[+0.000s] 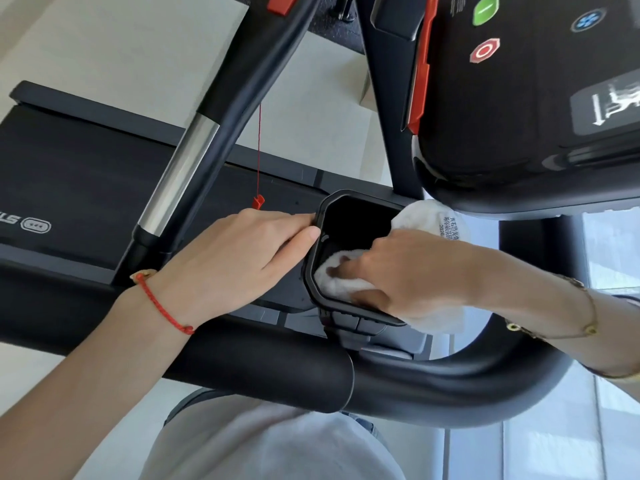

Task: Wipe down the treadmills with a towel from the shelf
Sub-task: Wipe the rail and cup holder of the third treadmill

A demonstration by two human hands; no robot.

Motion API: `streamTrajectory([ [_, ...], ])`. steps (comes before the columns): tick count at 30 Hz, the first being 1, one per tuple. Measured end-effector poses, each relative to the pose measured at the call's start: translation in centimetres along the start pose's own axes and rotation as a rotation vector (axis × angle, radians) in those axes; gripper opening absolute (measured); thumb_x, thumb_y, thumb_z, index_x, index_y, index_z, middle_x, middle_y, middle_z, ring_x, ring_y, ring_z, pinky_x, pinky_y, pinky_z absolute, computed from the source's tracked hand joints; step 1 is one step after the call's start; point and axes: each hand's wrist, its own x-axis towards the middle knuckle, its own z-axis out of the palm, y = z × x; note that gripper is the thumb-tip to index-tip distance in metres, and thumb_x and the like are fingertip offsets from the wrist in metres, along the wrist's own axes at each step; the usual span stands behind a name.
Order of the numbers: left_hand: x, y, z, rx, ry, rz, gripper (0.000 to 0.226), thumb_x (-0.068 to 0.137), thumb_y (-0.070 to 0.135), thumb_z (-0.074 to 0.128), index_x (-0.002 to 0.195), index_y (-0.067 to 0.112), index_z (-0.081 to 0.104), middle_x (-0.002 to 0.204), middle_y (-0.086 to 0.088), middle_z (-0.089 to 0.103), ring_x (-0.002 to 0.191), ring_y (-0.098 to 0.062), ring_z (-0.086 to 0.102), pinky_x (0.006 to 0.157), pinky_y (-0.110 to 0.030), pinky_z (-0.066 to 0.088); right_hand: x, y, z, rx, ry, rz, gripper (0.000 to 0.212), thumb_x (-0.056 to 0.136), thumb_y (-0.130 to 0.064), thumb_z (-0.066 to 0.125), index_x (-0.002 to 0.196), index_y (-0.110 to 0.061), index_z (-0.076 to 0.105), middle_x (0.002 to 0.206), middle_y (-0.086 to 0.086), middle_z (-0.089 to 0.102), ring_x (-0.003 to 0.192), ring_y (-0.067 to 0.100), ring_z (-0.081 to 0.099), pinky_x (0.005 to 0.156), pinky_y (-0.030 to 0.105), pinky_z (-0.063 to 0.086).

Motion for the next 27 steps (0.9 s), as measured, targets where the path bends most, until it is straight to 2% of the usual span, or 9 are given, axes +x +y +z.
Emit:
streamTrajectory([
  [1,0.0,0.0,0.0,0.007,-0.001,0.002,0.052,0.101,0.051,0.019,0.119,0.026,0.062,0.087,0.004,0.067,0.08,-0.014,0.065,0.072,-0.038,0.053,-0.1,0.0,-0.1,-0.009,0.0,0.005,0.026,0.097,-0.038,0.043,0.116,-0.026,0.055,0.078,-0.006,0.056,0.07,0.021,0.049,0.066,0.033,0.036],
  [3,-0.1,0.0,-0.1,0.018,0.001,0.007,0.052,0.1,0.051,0.019,0.119,0.027,0.061,0.086,0.004,0.067,0.079,-0.014,0.065,0.071,-0.038,0.053,-0.3,-0.2,-0.3,-0.016,0.033,0.01,0.016,0.095,-0.036,0.045,0.099,-0.024,0.055,0.066,-0.008,0.043,0.066,0.021,0.044,0.063,0.032,0.032],
  [7,-0.1,0.1,-0.2,0.051,0.016,0.008,0.049,0.101,0.05,0.02,0.116,0.028,0.061,0.077,0.007,0.063,0.069,-0.01,0.061,0.064,-0.032,0.051,-1.5,-0.5,-0.3,0.102,0.114,0.091,0.024,0.097,-0.042,0.04,0.095,-0.025,0.056,0.069,-0.01,0.049,0.066,0.018,0.047,0.056,0.029,0.028],
  [12,-0.1,0.2,-0.1,0.046,0.025,0.028,0.046,0.102,0.046,0.023,0.114,0.026,0.063,0.072,0.007,0.06,0.063,-0.01,0.059,0.06,-0.033,0.051,-3.1,-2.3,0.0,0.302,0.374,0.31,0.027,0.096,-0.047,0.037,0.1,-0.028,0.054,0.07,-0.01,0.047,0.072,0.019,0.046,0.061,0.034,0.025],
  [15,-0.1,0.1,0.1,0.051,0.036,0.023,0.036,0.103,0.042,0.028,0.093,0.029,0.059,0.066,0.008,0.054,0.06,-0.011,0.055,0.055,-0.028,0.043,-1.9,-3.3,0.0,0.342,0.467,0.467,0.03,0.099,-0.044,0.033,0.101,-0.021,0.051,0.073,-0.005,0.048,0.07,0.021,0.042,0.058,0.034,0.024],
  [18,-0.1,0.0,0.3,0.069,0.049,0.015,0.035,0.104,0.04,0.029,0.083,0.027,0.054,0.062,0.005,0.051,0.058,-0.013,0.052,0.054,-0.022,0.031,-0.7,-4.5,0.3,0.554,0.417,0.484,0.035,0.102,-0.041,0.033,0.082,-0.015,0.046,0.071,-0.001,0.048,0.072,0.023,0.046,0.064,0.035,0.031],
  [21,-0.1,-0.1,0.4,0.061,0.06,0.005,0.039,0.104,0.04,0.026,0.08,0.023,0.052,0.062,0.004,0.051,0.059,-0.014,0.053,0.057,-0.031,0.04,-1.3,-5.8,0.8,0.652,0.483,0.478,0.041,0.102,-0.037,0.035,0.065,-0.02,0.034,0.061,-0.002,0.042,0.068,0.025,0.049,0.064,0.038,0.038],
  [24,-0.2,-0.1,0.4,0.05,0.048,-0.003,0.046,0.103,0.043,0.022,0.096,0.022,0.062,0.075,0.004,0.063,0.072,-0.015,0.06,0.07,-0.042,0.051,-2.4,-7.5,2.0,0.572,0.669,0.458,0.033,0.102,-0.031,0.04,0.074,-0.015,0.036,0.057,-0.004,0.035,0.059,0.029,0.05,0.06,0.04,0.042],
  [27,-0.2,-0.3,0.3,-0.055,0.082,-0.026,0.044,0.104,0.042,0.024,0.12,0.032,0.064,0.1,0.01,0.071,0.096,-0.016,0.065,0.086,-0.043,0.053,-3.3,-9.0,2.7,0.575,0.818,0.501,0.025,0.102,-0.031,0.039,0.097,-0.014,0.056,0.057,-0.001,0.044,0.054,0.025,0.051,0.059,0.04,0.045],
])
